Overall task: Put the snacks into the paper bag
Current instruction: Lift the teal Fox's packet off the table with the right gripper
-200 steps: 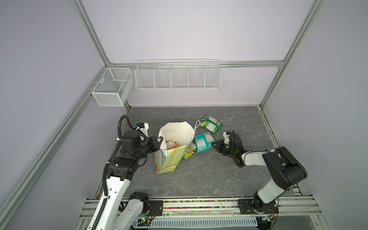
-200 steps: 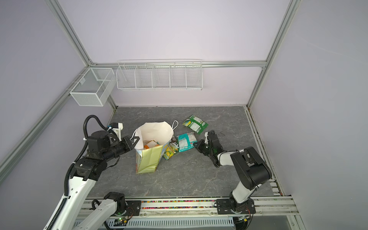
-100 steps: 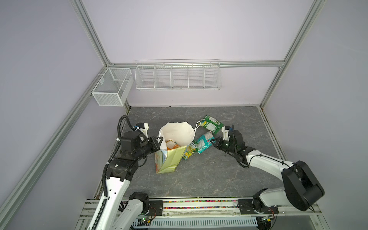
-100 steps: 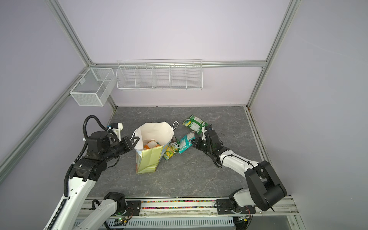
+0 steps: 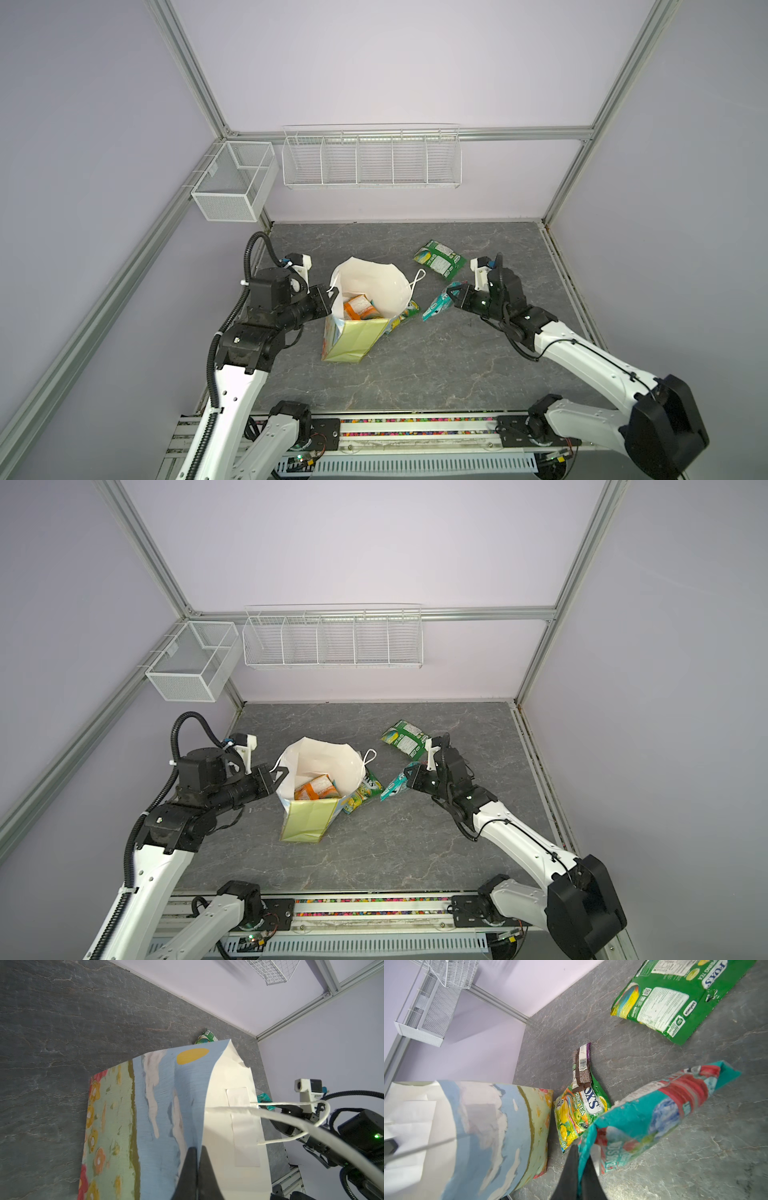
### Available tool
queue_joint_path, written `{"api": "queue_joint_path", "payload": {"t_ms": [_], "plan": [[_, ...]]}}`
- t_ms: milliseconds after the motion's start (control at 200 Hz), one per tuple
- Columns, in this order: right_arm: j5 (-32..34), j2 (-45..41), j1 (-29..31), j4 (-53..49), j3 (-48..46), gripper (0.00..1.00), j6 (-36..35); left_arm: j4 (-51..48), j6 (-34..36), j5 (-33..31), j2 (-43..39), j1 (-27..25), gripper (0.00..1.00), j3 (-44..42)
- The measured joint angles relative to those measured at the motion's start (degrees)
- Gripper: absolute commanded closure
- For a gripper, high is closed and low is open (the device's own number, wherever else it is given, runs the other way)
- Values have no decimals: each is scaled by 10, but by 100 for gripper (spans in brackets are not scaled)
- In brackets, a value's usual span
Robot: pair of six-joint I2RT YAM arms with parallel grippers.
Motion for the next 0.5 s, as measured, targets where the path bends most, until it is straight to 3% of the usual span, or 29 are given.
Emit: {"api": "queue_joint_path", "payload": {"t_ms": [500], "plan": [[-30,-69,1,-74,77,93,-38,-49,43,1,10,0,100,36]]}}
